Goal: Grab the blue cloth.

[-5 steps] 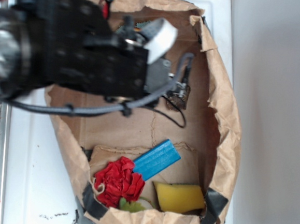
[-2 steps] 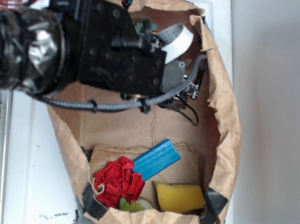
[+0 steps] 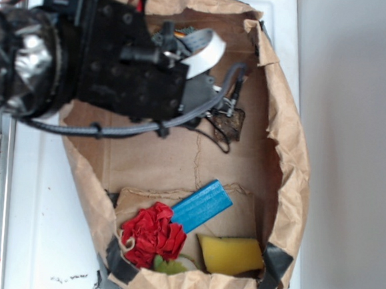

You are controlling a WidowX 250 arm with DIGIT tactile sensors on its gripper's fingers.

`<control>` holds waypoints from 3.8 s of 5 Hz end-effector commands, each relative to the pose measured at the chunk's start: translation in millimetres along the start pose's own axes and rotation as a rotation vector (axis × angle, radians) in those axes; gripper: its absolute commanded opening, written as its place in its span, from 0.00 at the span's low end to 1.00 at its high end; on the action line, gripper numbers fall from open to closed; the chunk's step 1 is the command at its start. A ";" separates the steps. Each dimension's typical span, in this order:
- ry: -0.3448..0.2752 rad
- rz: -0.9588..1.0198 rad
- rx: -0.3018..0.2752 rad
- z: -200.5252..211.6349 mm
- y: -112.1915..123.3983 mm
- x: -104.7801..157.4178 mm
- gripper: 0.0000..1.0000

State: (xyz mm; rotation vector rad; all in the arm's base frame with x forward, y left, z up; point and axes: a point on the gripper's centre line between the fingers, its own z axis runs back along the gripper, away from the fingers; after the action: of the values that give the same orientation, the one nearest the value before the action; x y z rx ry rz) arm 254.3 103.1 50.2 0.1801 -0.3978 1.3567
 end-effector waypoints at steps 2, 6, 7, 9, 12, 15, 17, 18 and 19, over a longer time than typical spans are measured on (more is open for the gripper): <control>-0.125 0.020 -0.045 3.3 21.0 14.1 1.00; -0.181 0.031 -0.038 -20.0 21.0 4.1 0.00; -0.181 0.026 -0.047 -18.2 20.6 3.7 0.00; -0.167 0.017 -0.066 -17.2 15.4 5.7 0.00; 0.177 -0.414 -0.482 41.0 -17.4 -12.6 0.00; 0.176 -0.640 -0.503 75.3 -65.4 -36.5 0.00; 0.163 -0.808 -0.449 118.8 -43.4 -40.5 0.00; 0.226 -0.890 -0.404 129.4 -34.8 -38.5 0.00; 0.273 -0.908 -0.398 135.6 -36.1 -34.9 0.00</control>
State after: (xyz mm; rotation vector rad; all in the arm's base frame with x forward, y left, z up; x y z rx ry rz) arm 260.0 0.5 146.1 -0.1467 -0.2334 0.3886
